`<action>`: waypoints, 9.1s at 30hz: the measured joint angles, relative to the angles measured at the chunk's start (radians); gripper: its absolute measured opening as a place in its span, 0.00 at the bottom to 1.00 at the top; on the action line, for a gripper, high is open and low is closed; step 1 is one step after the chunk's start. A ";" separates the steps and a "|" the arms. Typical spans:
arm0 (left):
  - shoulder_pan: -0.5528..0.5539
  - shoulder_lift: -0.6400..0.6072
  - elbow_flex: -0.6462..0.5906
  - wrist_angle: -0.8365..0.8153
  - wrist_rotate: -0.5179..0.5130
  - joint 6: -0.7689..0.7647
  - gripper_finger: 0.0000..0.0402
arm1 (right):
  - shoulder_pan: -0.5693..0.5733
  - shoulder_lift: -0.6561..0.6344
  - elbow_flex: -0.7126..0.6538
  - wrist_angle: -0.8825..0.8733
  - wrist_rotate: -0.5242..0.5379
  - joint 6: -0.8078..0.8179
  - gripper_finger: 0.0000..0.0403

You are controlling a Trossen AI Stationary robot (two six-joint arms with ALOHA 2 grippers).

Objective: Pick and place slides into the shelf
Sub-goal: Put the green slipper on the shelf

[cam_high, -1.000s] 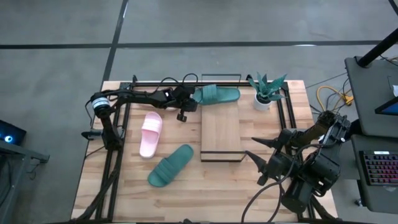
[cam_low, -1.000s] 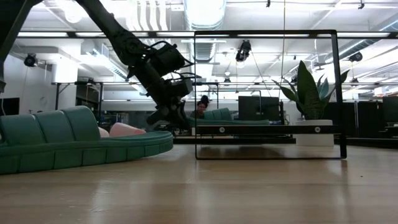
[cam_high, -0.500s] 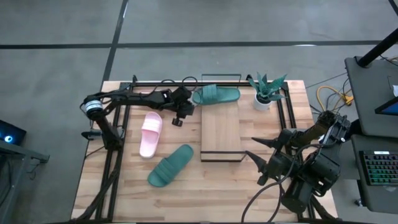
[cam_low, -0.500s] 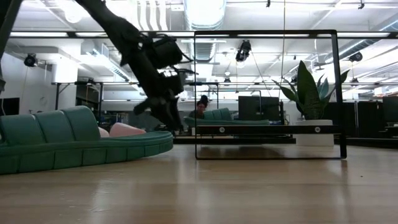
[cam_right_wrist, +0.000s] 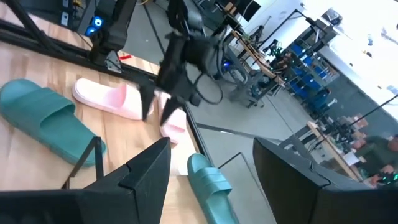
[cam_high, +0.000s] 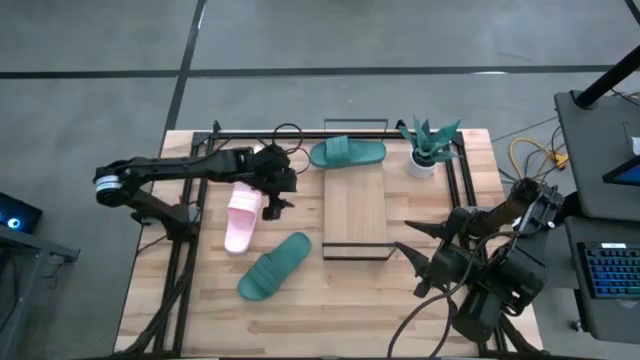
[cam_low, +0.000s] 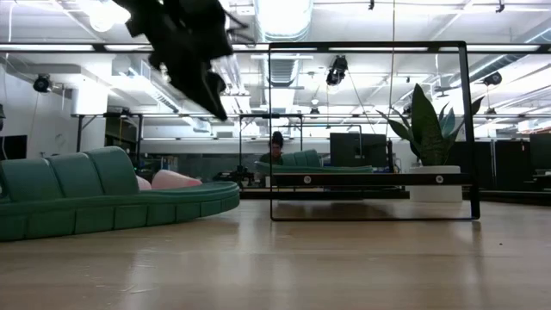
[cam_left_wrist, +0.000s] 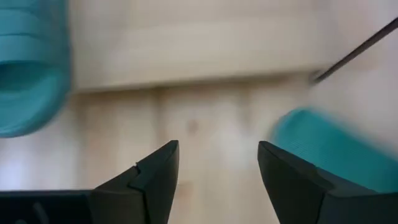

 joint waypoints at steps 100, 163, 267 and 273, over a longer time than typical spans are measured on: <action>-0.449 -0.137 0.035 0.056 0.305 -0.048 0.00 | -0.042 0.084 -0.052 0.288 -0.214 -0.983 0.54; -0.525 0.034 0.161 0.085 0.388 0.218 0.00 | -0.371 0.243 -0.066 0.822 -0.483 -1.839 0.50; -0.452 -0.159 -0.233 0.965 -0.716 0.795 0.31 | -0.479 -0.130 -0.419 0.296 -0.322 -0.456 0.13; -0.453 -0.157 -0.234 0.937 -0.683 0.781 0.05 | -0.479 -0.131 -0.413 0.295 -0.314 -0.460 0.13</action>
